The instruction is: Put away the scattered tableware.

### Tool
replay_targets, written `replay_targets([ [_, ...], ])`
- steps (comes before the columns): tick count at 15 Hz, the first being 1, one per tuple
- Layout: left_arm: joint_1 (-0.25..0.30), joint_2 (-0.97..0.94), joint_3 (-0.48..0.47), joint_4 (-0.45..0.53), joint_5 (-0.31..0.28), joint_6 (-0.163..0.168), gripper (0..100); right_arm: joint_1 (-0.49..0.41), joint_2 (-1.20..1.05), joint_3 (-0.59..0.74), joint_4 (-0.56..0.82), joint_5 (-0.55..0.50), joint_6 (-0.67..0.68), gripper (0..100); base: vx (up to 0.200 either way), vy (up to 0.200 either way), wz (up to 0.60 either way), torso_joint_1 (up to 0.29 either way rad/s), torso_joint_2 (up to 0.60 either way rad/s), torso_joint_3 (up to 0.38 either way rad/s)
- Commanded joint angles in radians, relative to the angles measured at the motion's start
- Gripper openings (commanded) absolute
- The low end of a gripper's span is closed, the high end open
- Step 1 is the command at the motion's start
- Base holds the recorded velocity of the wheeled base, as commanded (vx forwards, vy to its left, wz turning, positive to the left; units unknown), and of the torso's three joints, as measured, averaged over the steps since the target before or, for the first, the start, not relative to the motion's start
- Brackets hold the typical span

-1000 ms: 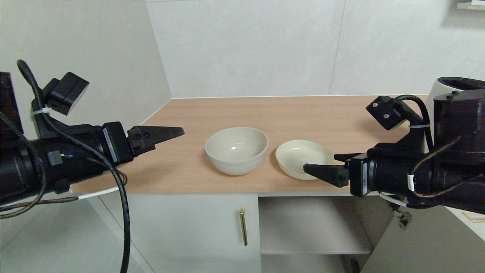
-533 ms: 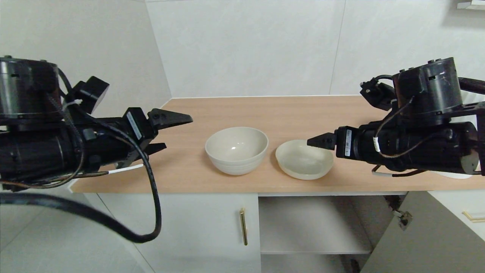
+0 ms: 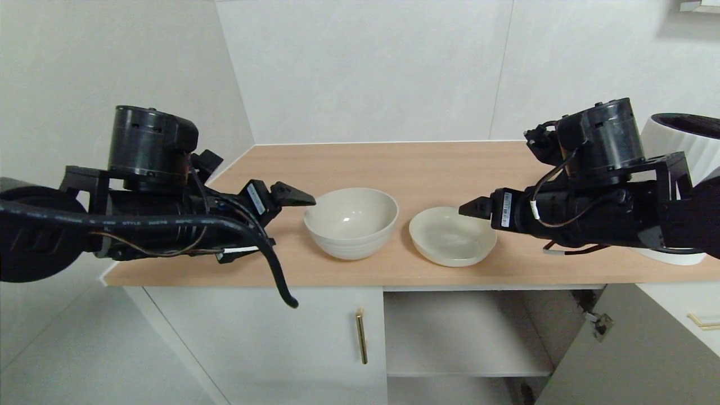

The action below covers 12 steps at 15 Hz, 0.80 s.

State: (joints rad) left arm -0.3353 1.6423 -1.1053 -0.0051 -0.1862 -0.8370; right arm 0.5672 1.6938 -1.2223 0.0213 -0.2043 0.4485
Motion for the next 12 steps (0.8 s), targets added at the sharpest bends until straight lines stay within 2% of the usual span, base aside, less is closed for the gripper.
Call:
replay_targets([
  [1,-0.016,0.024,-0.002,-0.001,0.001,-0.002,100,0.000,0.004,0.001,0.000,0.000,-0.001,100,0.000,0.000,0.00,0.000,0.00,0.000],
  [2,-0.045,0.033,0.001,-0.001,0.002,-0.010,100,0.000,0.004,0.003,0.000,0.000,-0.002,100,0.000,0.000,0.00,0.000,0.00,0.000],
  [12,-0.067,0.053,0.004,-0.003,0.005,-0.010,100,0.000,0.003,0.006,0.000,-0.001,-0.004,100,0.000,0.000,0.00,0.000,0.00,0.000],
])
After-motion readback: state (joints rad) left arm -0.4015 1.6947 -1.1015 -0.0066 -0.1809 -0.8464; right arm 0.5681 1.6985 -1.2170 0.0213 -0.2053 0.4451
